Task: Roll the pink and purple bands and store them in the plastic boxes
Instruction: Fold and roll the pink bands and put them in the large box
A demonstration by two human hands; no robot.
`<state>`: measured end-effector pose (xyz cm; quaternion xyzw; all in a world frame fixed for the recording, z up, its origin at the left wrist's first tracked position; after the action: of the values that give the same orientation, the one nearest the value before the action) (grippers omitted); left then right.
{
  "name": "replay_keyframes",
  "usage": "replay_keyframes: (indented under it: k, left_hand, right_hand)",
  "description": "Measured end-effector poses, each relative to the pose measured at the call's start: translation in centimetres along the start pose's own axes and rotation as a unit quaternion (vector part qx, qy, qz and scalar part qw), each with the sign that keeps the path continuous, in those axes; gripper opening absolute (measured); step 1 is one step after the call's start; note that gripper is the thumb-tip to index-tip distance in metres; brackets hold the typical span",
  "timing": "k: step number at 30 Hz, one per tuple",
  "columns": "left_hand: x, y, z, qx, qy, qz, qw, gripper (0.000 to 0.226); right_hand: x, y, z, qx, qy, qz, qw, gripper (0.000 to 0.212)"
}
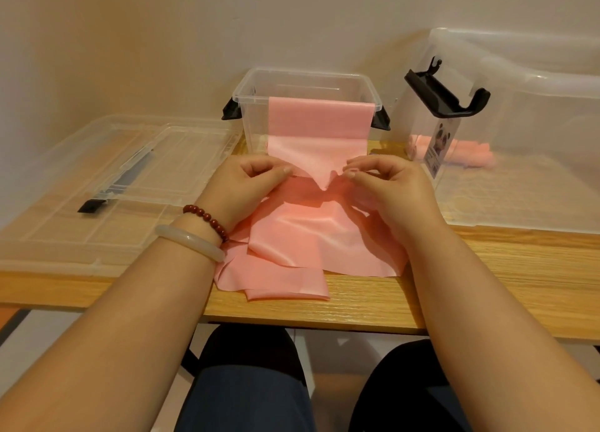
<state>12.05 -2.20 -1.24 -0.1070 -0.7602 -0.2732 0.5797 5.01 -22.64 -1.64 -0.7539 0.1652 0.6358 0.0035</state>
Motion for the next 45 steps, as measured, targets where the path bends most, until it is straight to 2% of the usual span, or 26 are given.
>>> replay_keyframes:
  k: [1, 6, 12, 14, 16, 21, 25, 29, 33, 37, 39, 42, 45]
  left_hand:
    - [-0.2, 0.3, 0.1, 0.011, 0.005, 0.01, 1.0, 0.014]
    - [-0.9, 1.0, 0.1, 0.059, 0.027, 0.099, 0.993, 0.014]
    - [-1.1, 1.1, 0.1, 0.081, 0.036, 0.125, 0.988, 0.009]
    - [-0.9, 1.2, 0.1, 0.08, 0.024, 0.107, 0.991, 0.023]
    - [-0.6, 1.4, 0.1, 0.081, 0.009, 0.099, 0.992, 0.031]
    - [-0.6, 1.3, 0.1, 0.089, 0.008, 0.125, 0.988, 0.013]
    - [-0.5, 1.2, 0.2, 0.081, 0.002, 0.139, 0.987, 0.023]
    - [-0.2, 1.6, 0.2, 0.093, -0.006, 0.097, 0.991, 0.015]
    - [-1.0, 1.5, -0.1, 0.077, 0.018, 0.045, 0.996, 0.014]
    - [-0.9, 1.5, -0.4, 0.061, 0.014, -0.048, 0.997, 0.017]
    - [0.0, 1.4, -0.5, 0.055, 0.011, -0.103, 0.993, 0.018]
    - [1.0, 1.7, -0.4, 0.046, 0.017, -0.155, 0.987, 0.019]
    - [0.9, 2.0, -0.1, 0.048, 0.024, -0.131, 0.99, 0.017]
  right_hand:
    - [-0.1, 0.2, 0.0, 0.009, 0.005, 0.003, 1.0, 0.004]
    - [0.4, 0.9, 0.1, 0.054, -0.021, -0.009, 0.998, 0.014]
    - [-0.5, 1.4, 0.1, 0.106, 0.004, 0.08, 0.991, 0.004]
    - [-1.1, 1.6, 0.5, 0.121, 0.02, 0.083, 0.989, 0.011]
    - [-0.9, 1.3, 0.6, 0.107, 0.013, 0.05, 0.993, 0.014]
    - [-0.5, 0.8, 0.5, 0.073, -0.008, 0.015, 0.997, 0.013]
    - [-0.5, 0.7, 0.6, 0.061, -0.018, -0.028, 0.998, 0.02]
    - [-0.4, 0.0, 0.4, 0.036, -0.039, 0.015, 0.998, 0.031]
    - [0.5, 0.2, 0.4, 0.036, -0.072, -0.034, 0.996, 0.021]
    - [0.5, 0.1, 0.1, -0.009, -0.063, 0.059, 0.996, 0.017]
    - [0.5, 0.1, 0.4, -0.02, -0.068, 0.035, 0.997, 0.018]
    - [0.3, -0.4, 0.7, -0.047, -0.083, -0.07, 0.993, 0.018]
    - [-1.0, -0.1, 0.8, -0.068, -0.08, 0.099, 0.99, 0.027]
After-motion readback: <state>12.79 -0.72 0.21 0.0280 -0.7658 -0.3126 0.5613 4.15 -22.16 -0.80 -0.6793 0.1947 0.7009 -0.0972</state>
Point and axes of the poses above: each hand's wrist, its own z-axis away from the middle knuckle, its own y-axis out of the back of the hand, x = y × z, the point moved 10 cm from there along -z, towards the middle knuckle, and after that the axes turned 11 degrees about -x, right-handed, at the moved point
